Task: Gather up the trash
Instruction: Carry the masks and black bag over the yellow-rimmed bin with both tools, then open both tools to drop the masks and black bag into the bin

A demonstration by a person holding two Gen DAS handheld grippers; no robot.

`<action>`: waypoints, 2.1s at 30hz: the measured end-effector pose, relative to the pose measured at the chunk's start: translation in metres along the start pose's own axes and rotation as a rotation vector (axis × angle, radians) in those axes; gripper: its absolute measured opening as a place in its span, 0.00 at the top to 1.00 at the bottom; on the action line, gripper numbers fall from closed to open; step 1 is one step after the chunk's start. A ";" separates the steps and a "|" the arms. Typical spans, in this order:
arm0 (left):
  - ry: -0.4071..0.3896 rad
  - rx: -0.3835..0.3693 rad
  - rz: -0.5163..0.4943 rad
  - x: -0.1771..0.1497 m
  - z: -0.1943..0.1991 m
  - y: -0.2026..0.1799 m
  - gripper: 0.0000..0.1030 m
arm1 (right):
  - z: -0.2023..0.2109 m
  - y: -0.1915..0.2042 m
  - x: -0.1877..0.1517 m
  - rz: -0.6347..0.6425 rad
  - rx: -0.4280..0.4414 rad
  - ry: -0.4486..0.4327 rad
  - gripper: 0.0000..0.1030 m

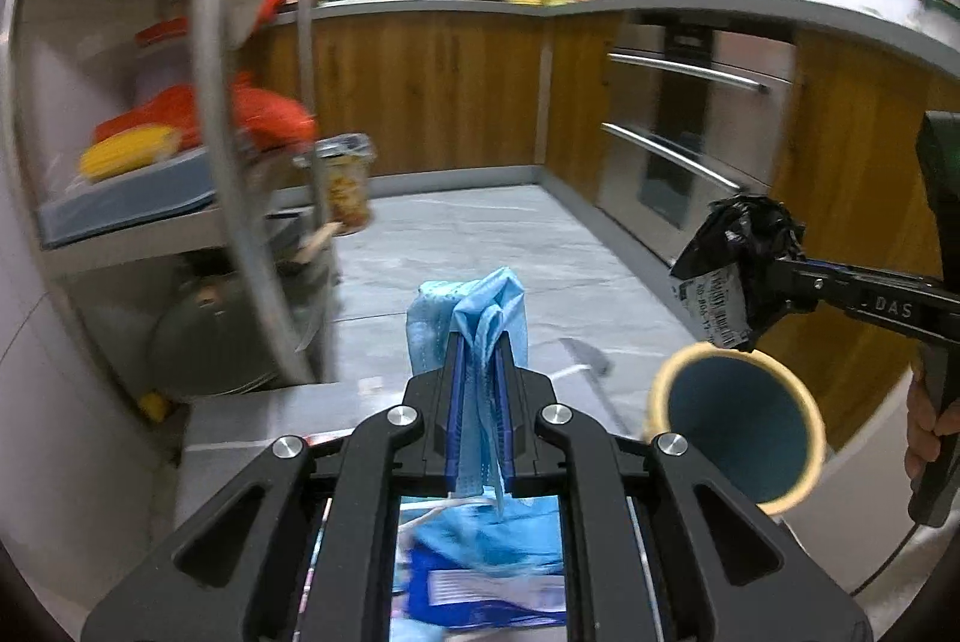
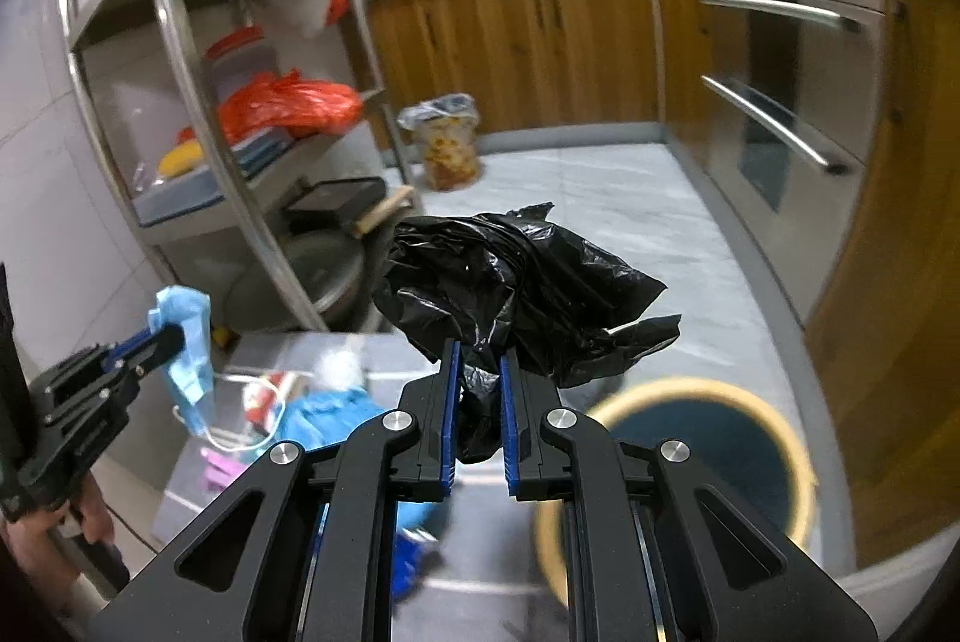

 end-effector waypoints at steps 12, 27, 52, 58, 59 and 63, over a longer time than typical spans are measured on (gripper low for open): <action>0.040 -0.231 -0.112 0.001 -0.053 -0.121 0.91 | 0.003 -0.093 -0.041 -0.119 -0.137 0.104 0.87; 0.240 -0.355 -0.164 -0.045 -0.139 -0.195 0.91 | -0.062 -0.169 -0.091 -0.333 -0.173 0.346 0.87; 0.261 -0.326 -0.190 -0.062 -0.140 -0.192 0.20 | -0.063 -0.178 -0.084 -0.386 -0.209 0.325 0.49; 0.189 -0.311 -0.140 -0.050 -0.101 -0.163 0.06 | -0.063 -0.146 -0.075 -0.310 -0.159 0.310 0.46; 0.181 -0.306 -0.136 -0.049 -0.094 -0.157 0.06 | -0.062 -0.141 -0.073 -0.293 -0.154 0.305 0.45; 0.155 -0.278 -0.105 -0.046 -0.067 -0.133 0.06 | -0.055 -0.114 -0.062 -0.262 -0.091 0.269 0.37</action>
Point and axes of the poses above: each gripper's, at about its wrist camera, not at the fingertips, and z roughly against the way its jaws point, y to its left, x to its top, the point moved 2 cm from there along -z, roughly the way its jaws point, and after that the axes turned 6 degrees about -x, right-handed, at the moved point
